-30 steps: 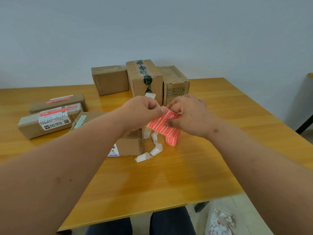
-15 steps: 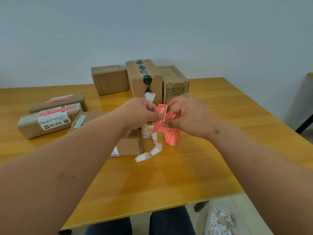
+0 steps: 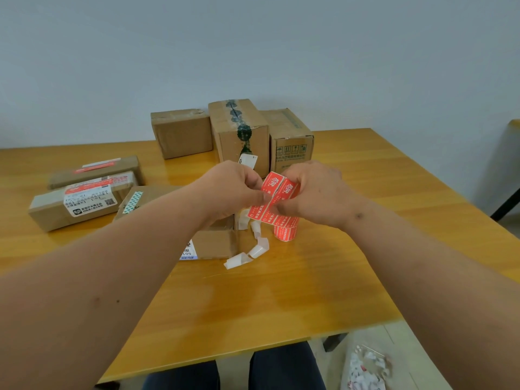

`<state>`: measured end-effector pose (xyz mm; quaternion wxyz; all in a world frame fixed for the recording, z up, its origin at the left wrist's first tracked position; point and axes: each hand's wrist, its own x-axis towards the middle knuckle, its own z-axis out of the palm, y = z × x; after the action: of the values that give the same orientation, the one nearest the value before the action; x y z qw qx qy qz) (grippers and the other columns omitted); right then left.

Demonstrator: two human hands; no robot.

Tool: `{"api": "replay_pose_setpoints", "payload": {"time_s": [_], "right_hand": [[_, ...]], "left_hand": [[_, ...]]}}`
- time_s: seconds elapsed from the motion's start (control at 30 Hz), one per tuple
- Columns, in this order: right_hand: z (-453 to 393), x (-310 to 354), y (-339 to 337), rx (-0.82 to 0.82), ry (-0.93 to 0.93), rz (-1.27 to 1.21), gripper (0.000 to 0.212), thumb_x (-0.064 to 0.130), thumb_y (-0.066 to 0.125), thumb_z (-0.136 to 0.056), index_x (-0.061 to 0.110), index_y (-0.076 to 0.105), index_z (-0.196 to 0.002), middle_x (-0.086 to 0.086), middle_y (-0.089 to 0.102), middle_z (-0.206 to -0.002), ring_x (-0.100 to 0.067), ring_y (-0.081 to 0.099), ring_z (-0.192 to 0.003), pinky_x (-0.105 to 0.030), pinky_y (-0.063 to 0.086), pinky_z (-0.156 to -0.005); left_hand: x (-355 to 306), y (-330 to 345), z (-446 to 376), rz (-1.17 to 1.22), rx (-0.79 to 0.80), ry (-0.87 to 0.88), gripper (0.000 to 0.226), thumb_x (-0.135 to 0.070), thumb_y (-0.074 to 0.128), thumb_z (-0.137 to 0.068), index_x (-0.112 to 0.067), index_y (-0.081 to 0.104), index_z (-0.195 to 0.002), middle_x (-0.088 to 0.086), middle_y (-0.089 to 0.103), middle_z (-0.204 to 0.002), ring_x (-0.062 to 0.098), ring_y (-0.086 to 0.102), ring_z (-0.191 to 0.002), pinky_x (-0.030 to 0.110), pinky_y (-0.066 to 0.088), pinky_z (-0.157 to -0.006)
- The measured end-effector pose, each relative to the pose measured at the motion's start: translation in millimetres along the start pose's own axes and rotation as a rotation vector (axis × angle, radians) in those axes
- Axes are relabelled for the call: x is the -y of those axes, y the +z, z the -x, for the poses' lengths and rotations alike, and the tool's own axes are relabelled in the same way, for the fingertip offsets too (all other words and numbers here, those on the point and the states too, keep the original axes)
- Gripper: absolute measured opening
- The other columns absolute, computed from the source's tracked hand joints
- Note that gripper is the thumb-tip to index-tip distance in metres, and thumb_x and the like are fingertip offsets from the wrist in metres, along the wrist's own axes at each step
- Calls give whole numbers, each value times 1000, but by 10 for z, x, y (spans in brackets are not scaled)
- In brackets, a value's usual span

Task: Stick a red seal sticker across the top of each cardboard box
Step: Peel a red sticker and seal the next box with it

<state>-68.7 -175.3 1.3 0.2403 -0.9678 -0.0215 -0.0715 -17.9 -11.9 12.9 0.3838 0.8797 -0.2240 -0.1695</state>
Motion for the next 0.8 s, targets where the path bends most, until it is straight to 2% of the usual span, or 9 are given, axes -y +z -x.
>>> {"api": "replay_pose_setpoints", "payload": {"time_s": [0.13,0.27,0.37,0.5,0.57,0.7,0.8], "right_hand": [[-19,10,0,35,70,-48,18,37,80,-70,27,69,-79,13,67,-84,-5,59,-87,-47,40,-98],[-23,11,-10,74,58,-64,12,32,81,-71,26,71,-74,12,67,-88,-10,61,-89,-50,41,-98],[-14,11,-29,52,20,-53,13,30,80,-72,23,69,-71,11,67,-88,-7,59,-88,-49,40,-98],[22,22,-38,9,-31,35,15,32,76,-76,19,69,-75,10,69,-90,-3,49,-91,-37,25,-98],[47,37,-41,-1,-49,52,17,32,74,-77,17,68,-74,8,70,-87,-5,51,-91,-34,22,-96],[81,88,-54,28,-42,17,32,33,74,-79,24,53,-56,8,65,-69,-6,59,-75,-33,34,-91],[93,117,-58,49,-53,1,27,33,74,-78,22,58,-60,7,64,-68,-8,59,-72,-33,38,-86]], "left_hand": [[2,45,-1,49,-35,-20,12,-24,72,-86,-13,75,-87,4,75,-87,19,70,-89,41,56,-88],[24,68,0,92,-31,-61,12,-25,72,-85,-13,74,-84,9,75,-89,26,70,-92,49,55,-88],[37,60,-3,139,-32,-89,12,-24,73,-85,-12,74,-85,10,75,-89,27,70,-94,50,55,-88],[33,55,-4,164,-58,-79,12,-21,74,-84,-9,74,-83,12,74,-89,30,69,-95,50,55,-89],[24,60,-4,151,-78,-76,13,-21,73,-85,-9,73,-83,14,74,-90,31,68,-95,49,55,-89],[21,70,-8,161,-110,-99,15,-24,72,-86,-8,73,-86,14,74,-91,32,68,-96,51,55,-89],[17,73,-20,146,-143,-103,18,-26,71,-87,-8,72,-89,14,74,-94,30,68,-97,48,54,-90]]}}
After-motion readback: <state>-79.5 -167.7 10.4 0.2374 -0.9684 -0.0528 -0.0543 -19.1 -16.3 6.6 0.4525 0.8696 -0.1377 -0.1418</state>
